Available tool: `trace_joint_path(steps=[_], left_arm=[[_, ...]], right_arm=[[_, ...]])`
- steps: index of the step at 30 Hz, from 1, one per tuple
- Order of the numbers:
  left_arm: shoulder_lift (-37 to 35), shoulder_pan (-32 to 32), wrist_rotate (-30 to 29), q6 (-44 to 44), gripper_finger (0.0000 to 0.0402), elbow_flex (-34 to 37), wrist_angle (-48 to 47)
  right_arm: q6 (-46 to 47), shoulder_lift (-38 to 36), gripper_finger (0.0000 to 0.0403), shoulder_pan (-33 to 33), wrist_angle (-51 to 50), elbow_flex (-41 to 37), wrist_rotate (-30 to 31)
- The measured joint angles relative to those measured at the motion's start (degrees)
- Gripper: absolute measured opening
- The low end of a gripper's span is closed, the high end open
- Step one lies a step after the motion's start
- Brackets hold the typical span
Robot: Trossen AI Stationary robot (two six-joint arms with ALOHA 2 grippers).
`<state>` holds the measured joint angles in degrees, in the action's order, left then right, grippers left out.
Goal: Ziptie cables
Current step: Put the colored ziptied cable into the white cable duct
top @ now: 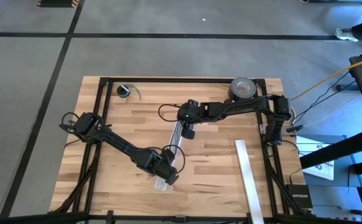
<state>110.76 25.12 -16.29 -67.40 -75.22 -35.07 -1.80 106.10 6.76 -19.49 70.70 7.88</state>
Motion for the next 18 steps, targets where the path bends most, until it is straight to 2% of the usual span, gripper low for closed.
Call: trace_joint_path(steps=[3,5,8,13,15,18], left_arm=[[0.0,0.0,-0.2,-1.9,0.0008,0.0,0.3],[0.0,0.1,-0.8,-2.3,0.0027,0.0,0.0],[0.0,0.0,-1.3,-2.4,0.008,-0.1,-1.4],[-0.1,-0.1,-1.5,-1.2,0.0195,-1.6,-6.5],[-0.1,-0.1,-1.9,-0.6,0.0222,-1.8,-7.7],[-0.1,0.0,-3.0,-0.4,0.0234,-2.0,-8.2]], right_arm=[[0.0,0.0,0.0142,0.0,0.1,0.0,0.0],[0.0,0.0,0.0142,0.0,0.1,0.0,0.0],[0.0,0.0,0.0142,0.0,0.1,0.0,0.0],[0.0,0.0,0.0142,0.0,0.1,0.0,0.0],[0.0,0.0,0.0142,0.0,0.1,0.0,0.0],[0.0,0.0,0.0142,0.0,0.1,0.0,0.0]])
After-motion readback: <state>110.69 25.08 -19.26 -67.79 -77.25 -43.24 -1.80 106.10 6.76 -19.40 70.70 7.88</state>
